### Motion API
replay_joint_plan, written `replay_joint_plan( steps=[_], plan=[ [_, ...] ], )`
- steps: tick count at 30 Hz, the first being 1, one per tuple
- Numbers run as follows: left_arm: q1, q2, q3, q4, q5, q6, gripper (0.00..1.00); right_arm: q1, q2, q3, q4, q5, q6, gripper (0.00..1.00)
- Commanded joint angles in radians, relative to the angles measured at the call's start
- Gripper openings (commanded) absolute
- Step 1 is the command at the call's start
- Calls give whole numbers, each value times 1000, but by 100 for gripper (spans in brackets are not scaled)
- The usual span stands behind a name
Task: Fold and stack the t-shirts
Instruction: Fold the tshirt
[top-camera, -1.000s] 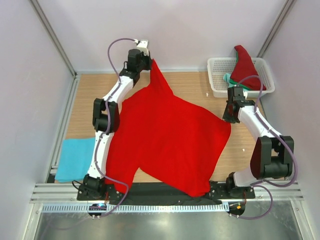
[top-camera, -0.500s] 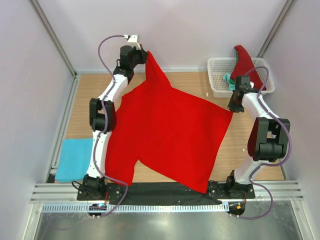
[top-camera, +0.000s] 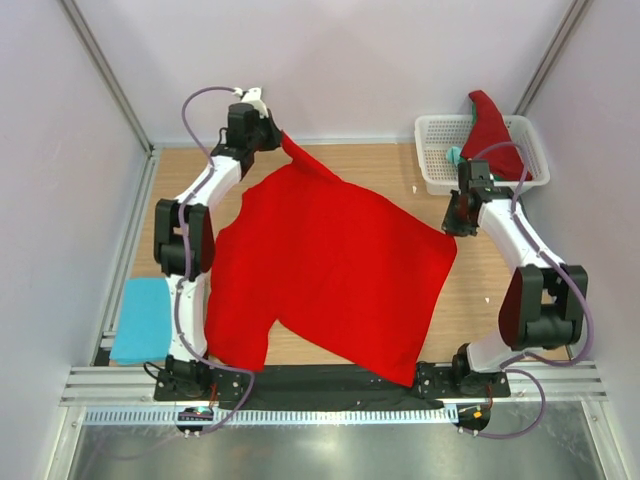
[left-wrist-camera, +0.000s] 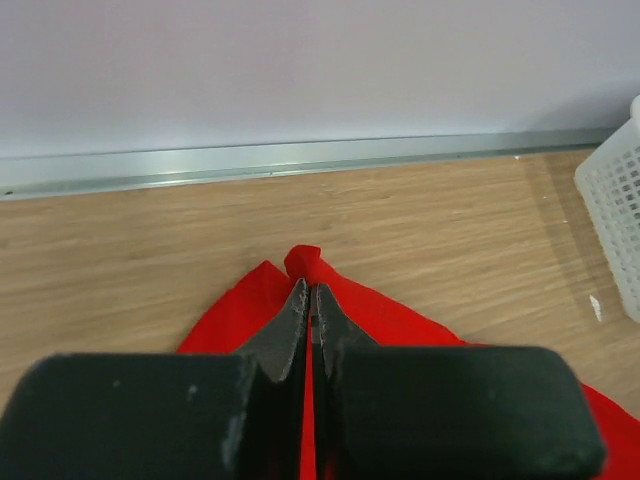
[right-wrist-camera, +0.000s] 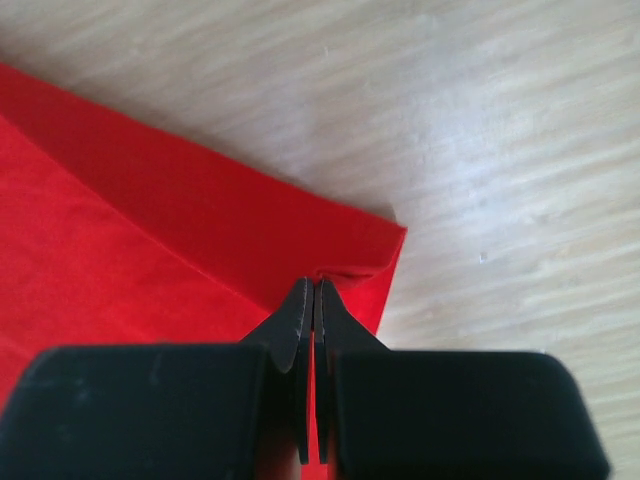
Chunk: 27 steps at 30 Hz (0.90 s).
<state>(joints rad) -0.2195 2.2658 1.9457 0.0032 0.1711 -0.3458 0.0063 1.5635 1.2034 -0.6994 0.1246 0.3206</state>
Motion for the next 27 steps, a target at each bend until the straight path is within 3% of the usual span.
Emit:
replay_joint_plan(
  steps=[1,9,15,27],
  plan=[
    [14,-210,-88,-24,-47,-33,0,-6,-109,-63,-46,-36,43,1],
    [49,-454,-321,-117,-73,11,0,34,-201,-192,-55,-54,55,1],
    [78,-552,-395,-290,-18,103,0,58,-264,-231,-92,-89,75,1],
    [94,-790,-646,-388,-61,64,0,83,-338,-309,-123,-112,92,1]
  ],
)
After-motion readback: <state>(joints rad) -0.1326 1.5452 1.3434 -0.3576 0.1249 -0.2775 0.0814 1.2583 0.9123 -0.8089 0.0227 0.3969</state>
